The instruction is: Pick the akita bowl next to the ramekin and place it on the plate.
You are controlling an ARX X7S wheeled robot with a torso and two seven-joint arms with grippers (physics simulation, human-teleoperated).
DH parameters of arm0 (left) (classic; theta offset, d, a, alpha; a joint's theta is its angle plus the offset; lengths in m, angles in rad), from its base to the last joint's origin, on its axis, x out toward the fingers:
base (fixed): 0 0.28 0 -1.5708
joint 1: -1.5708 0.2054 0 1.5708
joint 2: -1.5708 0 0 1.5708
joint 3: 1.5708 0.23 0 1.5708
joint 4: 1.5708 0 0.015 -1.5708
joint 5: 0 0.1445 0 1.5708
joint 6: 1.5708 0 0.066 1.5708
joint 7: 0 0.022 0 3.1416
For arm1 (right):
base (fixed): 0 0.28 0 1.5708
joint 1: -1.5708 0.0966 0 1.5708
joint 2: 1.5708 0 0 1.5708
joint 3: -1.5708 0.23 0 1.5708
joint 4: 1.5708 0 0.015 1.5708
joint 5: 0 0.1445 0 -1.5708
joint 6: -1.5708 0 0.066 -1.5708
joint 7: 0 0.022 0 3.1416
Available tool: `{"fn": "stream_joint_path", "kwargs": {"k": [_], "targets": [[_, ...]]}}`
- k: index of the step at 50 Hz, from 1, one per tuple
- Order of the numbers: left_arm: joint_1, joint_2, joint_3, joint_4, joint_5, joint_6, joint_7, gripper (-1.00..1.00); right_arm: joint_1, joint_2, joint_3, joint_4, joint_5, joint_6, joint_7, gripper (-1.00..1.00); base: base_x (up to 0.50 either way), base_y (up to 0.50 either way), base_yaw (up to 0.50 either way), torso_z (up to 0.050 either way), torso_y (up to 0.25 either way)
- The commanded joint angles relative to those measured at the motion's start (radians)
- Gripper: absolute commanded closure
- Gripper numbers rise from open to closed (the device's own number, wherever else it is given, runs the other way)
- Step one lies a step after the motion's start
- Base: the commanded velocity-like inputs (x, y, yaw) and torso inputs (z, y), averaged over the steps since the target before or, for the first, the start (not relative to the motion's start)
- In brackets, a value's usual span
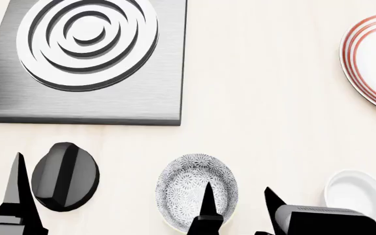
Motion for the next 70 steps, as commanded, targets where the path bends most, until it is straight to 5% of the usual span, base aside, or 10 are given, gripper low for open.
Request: {"fn": "stream_joint_path", "kwargs": {"k": [1, 33, 34, 70], "targets": [[0.003, 0.018, -0.021, -0.004, 0.02, 0.005, 0.019, -1.0, -0.009, -0.03, 0.022, 0.04, -0.011, -0.027, -0.039, -1.0, 0.0, 0.0, 0.0, 0.0, 0.0], [-0.002, 0.011, -0.017, -0.007, 0.015, 0.008, 0.011, -1.0, -0.008, -0.027, 0.01, 0.103, 0.002, -0.062, -0.058, -1.0, 0.0, 0.0, 0.0, 0.0, 0.0], [-0.002, 0.01, -0.017, -0.007, 0.015, 0.008, 0.01, -1.0, -0.008, -0.027, 0.011, 0.104, 0.004, -0.064, -0.059, 1.0, 0.0, 0.0, 0.0, 0.0, 0.0], [0.006, 0.001, -0.007, -0.012, 0.019, 0.023, 0.003, -1.0, -0.019, -0.031, 0.03, 0.089, 0.079, -0.085, -0.051, 1.0, 0.0, 0.0, 0.0, 0.0, 0.0]]}}
